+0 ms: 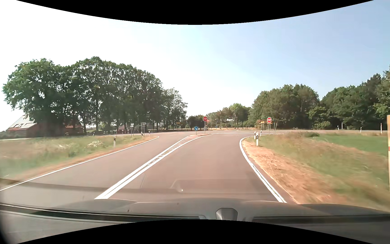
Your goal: Follow the waypoints while adhering to traffic rules and regulations
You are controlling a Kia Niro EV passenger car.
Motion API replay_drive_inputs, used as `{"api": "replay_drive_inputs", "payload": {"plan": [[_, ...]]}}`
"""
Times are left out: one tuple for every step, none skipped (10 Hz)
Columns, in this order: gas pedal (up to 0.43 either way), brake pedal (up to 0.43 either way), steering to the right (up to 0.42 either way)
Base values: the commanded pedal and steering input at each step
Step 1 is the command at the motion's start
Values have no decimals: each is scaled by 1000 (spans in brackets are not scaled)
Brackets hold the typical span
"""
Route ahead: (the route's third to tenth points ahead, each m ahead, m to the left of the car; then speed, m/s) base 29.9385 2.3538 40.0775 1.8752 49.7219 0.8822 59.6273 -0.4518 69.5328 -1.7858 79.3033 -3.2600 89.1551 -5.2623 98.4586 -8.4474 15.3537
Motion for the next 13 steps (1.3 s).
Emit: {"api": "replay_drive_inputs", "payload": {"plan": [[0,6,37],[0,6,40],[0,6,41],[0,6,42],[0,6,43],[0,6,44],[0,6,45],[0,6,48],[0,6,49],[0,6,52],[0,6,54],[0,6,55],[0,6,55]]}}
